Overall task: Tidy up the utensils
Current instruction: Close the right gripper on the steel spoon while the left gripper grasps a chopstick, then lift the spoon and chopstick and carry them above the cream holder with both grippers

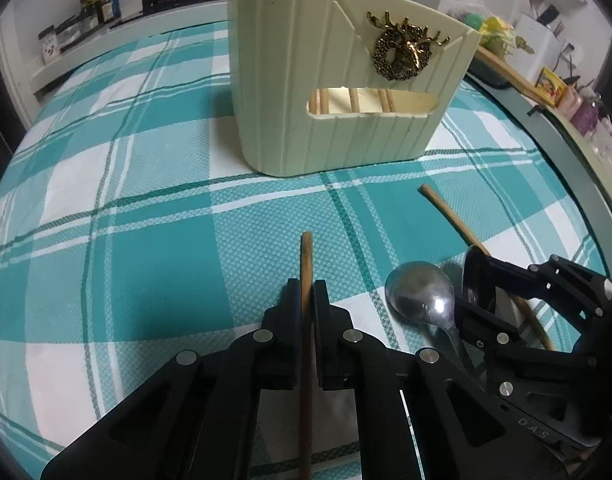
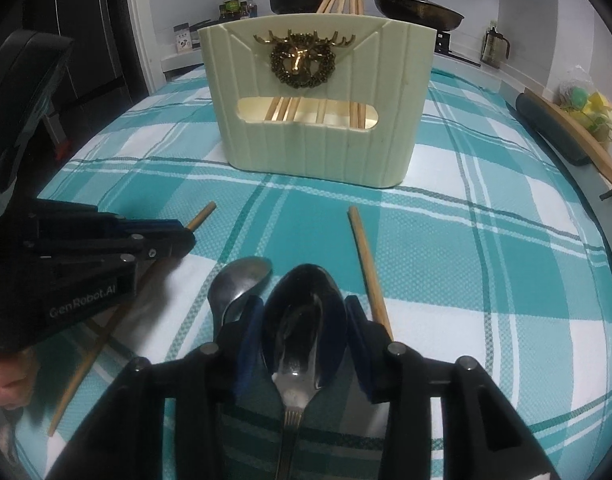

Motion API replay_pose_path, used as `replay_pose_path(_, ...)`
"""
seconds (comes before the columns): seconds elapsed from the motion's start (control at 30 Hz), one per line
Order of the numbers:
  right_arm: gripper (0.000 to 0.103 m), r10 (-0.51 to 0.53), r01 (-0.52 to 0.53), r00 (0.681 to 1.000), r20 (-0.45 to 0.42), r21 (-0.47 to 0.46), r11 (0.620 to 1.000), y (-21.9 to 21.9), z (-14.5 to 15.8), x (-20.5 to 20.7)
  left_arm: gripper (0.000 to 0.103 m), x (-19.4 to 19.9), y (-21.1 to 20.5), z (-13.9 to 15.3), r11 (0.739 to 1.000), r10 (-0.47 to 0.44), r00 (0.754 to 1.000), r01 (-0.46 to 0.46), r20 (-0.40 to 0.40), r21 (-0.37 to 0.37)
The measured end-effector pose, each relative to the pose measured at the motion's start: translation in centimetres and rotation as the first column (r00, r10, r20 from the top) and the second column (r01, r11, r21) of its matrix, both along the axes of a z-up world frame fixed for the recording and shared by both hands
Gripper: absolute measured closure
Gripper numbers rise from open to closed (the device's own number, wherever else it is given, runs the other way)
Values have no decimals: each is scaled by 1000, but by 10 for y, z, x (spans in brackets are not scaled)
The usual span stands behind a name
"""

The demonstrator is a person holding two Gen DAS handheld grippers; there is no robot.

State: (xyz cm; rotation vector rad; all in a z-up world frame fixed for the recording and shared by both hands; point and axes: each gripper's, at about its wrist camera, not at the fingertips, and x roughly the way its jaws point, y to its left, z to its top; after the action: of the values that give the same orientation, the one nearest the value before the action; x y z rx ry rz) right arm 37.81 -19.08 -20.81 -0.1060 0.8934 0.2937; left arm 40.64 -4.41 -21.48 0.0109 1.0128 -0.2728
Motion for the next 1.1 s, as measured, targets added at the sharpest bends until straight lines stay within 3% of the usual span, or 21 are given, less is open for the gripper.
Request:
replay_pose_path(0.37, 62, -30, 26, 998, 52, 91, 996, -18, 18, -14, 99, -20, 18, 35, 996, 55, 995, -48, 82, -77)
replay_pose_path(0.73, 62, -35, 6, 980, 194, 148, 989, -31, 75, -55, 99, -59, 43, 93, 983, 104, 974, -70, 203, -169)
replay_pose_path(1.1, 62, -45, -4, 953, 300, 160, 987, -38, 116, -91, 99, -97, 50, 129, 975, 95, 955, -32, 283, -219)
